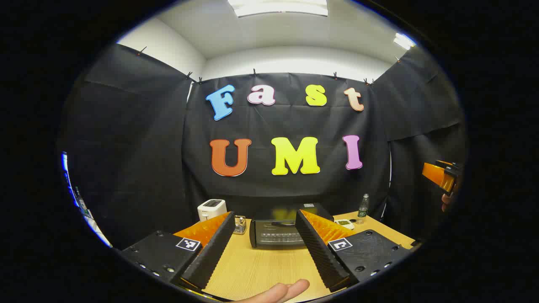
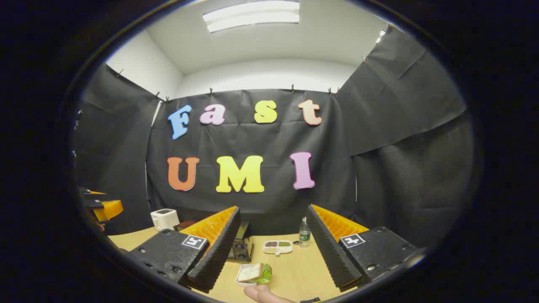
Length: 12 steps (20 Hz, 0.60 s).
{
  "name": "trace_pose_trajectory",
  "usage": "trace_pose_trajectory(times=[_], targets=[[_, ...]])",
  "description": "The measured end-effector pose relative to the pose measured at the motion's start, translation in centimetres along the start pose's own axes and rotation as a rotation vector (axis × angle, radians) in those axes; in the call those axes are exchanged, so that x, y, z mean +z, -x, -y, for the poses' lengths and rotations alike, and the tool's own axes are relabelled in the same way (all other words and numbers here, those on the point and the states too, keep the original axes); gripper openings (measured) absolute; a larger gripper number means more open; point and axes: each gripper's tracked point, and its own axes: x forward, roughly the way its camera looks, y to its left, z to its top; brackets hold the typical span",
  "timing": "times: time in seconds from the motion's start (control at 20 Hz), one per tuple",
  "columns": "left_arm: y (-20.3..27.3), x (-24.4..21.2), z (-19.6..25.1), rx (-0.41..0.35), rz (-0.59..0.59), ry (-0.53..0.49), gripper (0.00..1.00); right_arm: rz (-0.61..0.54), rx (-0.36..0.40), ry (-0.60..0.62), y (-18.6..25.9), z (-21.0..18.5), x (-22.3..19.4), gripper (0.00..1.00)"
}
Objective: Open the electric oven with the left hand, put the food in, and close the electric oven.
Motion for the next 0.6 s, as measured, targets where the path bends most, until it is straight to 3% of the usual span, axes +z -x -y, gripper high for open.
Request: trace_pose_trajectory(times=[0.1, 0.15, 0.6], targets=[[0.0, 0.1, 0.1, -0.004, 0.010, -0.018, 0.94, -0.004, 0.007, 0.002, 0.0, -0.1, -0.1, 1.00], [0.0, 0.1, 0.2, -0.010, 0.014, -0.019, 0.95, -0.006, 0.006, -0.002, 0.0, 0.1, -0.3, 0.94], [-1.2, 0.4, 0.2, -0.009, -0.018, 0.100, 0.94, 0.011, -0.004, -0.011, -0.4, 1.4, -0.3, 0.94]])
